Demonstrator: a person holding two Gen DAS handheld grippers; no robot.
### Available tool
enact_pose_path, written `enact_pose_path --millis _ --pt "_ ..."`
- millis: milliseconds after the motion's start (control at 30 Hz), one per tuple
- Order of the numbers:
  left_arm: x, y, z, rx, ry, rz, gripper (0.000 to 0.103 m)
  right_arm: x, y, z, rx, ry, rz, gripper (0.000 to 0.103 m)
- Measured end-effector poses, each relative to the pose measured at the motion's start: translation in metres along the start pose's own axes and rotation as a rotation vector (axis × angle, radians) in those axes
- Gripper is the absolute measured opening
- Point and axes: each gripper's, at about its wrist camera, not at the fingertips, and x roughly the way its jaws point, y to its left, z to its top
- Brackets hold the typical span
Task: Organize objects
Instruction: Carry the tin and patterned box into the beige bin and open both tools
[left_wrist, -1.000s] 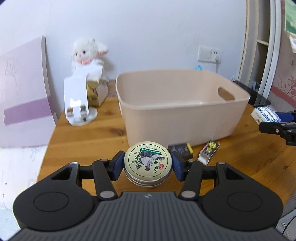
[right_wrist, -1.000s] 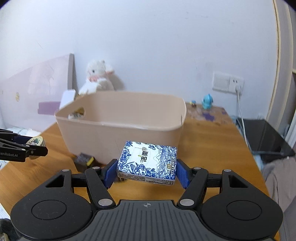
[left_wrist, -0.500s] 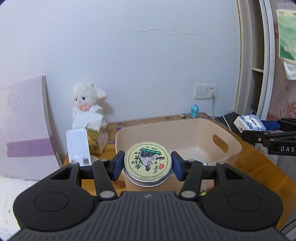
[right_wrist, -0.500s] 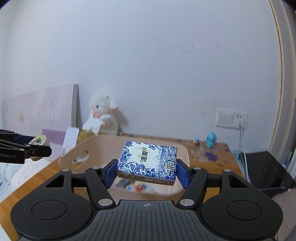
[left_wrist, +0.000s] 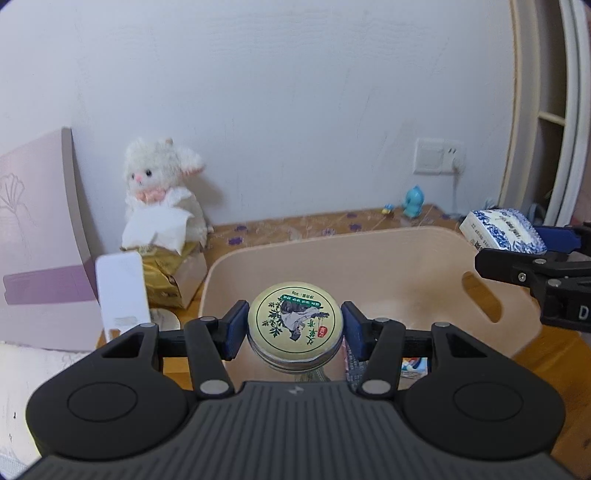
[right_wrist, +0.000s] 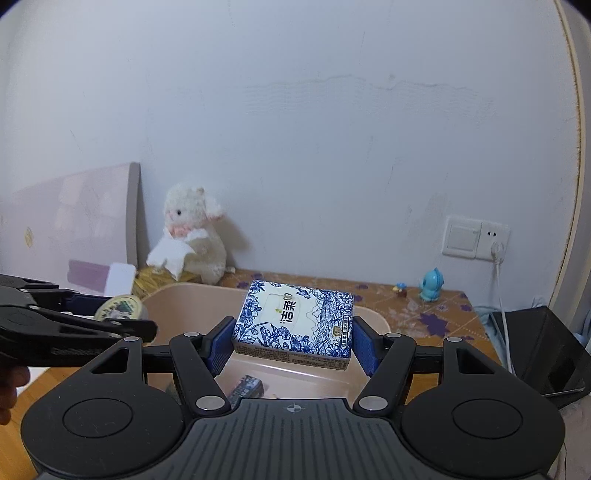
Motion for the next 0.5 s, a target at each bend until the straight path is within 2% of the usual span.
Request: enact_pose_path --millis 200,333,433,500 --pt "0.040 -0.010 -0.009 0.014 0.113 0.017 0.056 0.041 -0.003 -0.012 -0.029 0.108 -0.026 0.063" --pt "0.054 -0.010 -0.017 0.000 0.184 -0.002 0.056 0.062 -0.002 -0.026 -0.055 0.184 -0.038 0.063" --pt "0.050 -0.005 -0.017 -0.032 0.184 -0.018 0.058 0.062 -0.004 -0.030 -0.041 0.189 -0.029 0.064" --pt "0.041 -0.004 -0.014 -0.042 0.163 -0.022 0.069 0.054 -0.004 -0.028 -0.046 0.170 -0.026 0.074"
